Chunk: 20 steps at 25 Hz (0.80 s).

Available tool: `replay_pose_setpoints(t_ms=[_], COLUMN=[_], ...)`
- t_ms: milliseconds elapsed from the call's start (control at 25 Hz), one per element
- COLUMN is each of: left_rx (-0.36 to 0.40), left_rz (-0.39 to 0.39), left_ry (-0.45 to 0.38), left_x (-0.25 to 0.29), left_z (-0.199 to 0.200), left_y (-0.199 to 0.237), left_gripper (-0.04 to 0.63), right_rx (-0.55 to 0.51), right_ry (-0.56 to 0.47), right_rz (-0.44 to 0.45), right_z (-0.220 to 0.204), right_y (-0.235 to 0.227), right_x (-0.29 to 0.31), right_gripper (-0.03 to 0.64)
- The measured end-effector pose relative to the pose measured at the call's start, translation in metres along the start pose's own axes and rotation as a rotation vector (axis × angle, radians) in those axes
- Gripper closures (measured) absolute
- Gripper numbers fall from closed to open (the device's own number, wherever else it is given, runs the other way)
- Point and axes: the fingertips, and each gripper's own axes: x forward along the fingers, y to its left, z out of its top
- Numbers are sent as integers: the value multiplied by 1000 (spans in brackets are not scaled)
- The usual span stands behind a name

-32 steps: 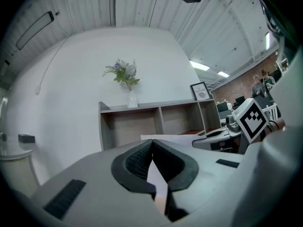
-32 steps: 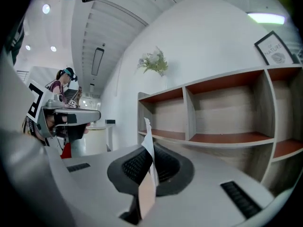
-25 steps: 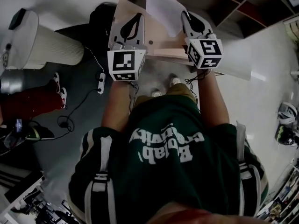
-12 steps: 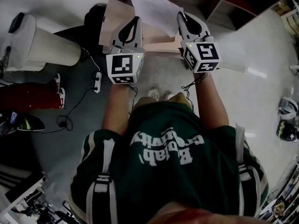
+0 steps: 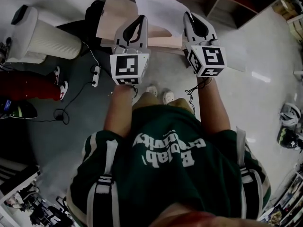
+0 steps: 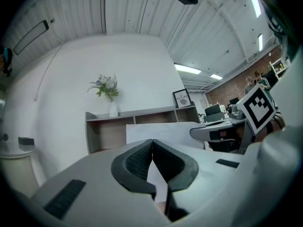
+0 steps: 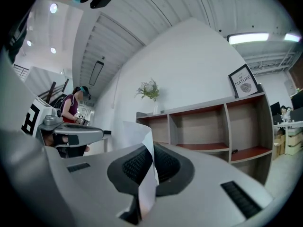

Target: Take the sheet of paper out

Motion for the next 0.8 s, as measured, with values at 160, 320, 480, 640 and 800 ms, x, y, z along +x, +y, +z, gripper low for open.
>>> replay_pose_setpoints(t_ms=[160,320,480,640,800], left_rx=[-6,-8,-15,-10,-3], left_rz=[3,0,-2,-4,-6], left_ry=[-2,2,-2,-10,-14], left_x=[0,1,3,5,7], left_z=[-1,-6,-4,-1,-1], left_y=[-7,-12,-14,-15,-17], left_gripper=[577,577,577,577,577], right_rx=[-26,-32,-33,-55,-70], right_ry=[-3,0,-3,-5,-5], right_rz=[-3,-4,-9,-42,-56], right_z=[0,-3,-2,0,0], right_y=[-3,-7,-11,-17,-21], right_x=[-5,-8,-9,-10,-11], right_gripper=[583,583,583,583,583])
